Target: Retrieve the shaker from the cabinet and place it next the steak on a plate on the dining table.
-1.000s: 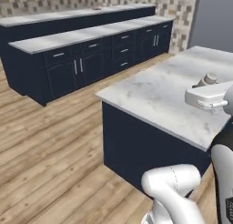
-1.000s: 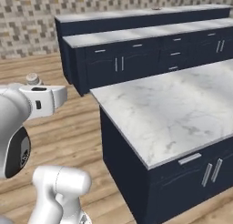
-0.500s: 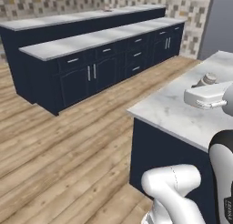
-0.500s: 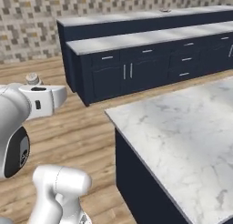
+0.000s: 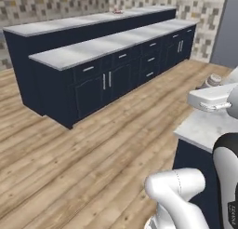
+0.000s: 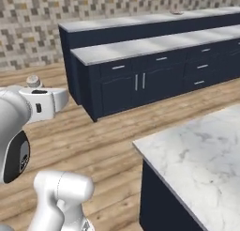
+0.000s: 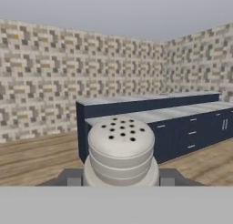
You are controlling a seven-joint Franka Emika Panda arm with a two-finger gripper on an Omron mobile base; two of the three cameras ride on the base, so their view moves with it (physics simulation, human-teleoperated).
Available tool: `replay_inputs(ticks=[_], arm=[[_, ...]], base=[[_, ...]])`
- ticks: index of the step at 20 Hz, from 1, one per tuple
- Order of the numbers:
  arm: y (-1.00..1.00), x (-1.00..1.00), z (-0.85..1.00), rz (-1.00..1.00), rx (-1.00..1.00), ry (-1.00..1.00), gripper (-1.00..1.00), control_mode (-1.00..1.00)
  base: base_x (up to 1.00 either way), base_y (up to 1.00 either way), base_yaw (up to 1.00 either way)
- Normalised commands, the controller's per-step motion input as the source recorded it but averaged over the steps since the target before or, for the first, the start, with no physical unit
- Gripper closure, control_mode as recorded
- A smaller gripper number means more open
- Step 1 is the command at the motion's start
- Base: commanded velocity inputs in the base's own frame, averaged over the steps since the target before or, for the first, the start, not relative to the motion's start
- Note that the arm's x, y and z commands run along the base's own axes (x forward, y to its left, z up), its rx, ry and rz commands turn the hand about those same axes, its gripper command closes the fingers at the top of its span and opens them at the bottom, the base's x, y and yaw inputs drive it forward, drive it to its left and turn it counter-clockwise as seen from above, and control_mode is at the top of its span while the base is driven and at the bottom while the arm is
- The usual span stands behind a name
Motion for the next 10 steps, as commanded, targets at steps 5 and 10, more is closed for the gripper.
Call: replay_inputs(ticks=[5,10], arm=[[0.0,0.0,0.0,0.0,0.0,0.0,1.0,1.0],[0.0,0.0,0.0,0.0,0.0,0.0,1.0,1.0]], base=[[0.87,1.0,-0.09],[0.97,1.0,-0.11]])
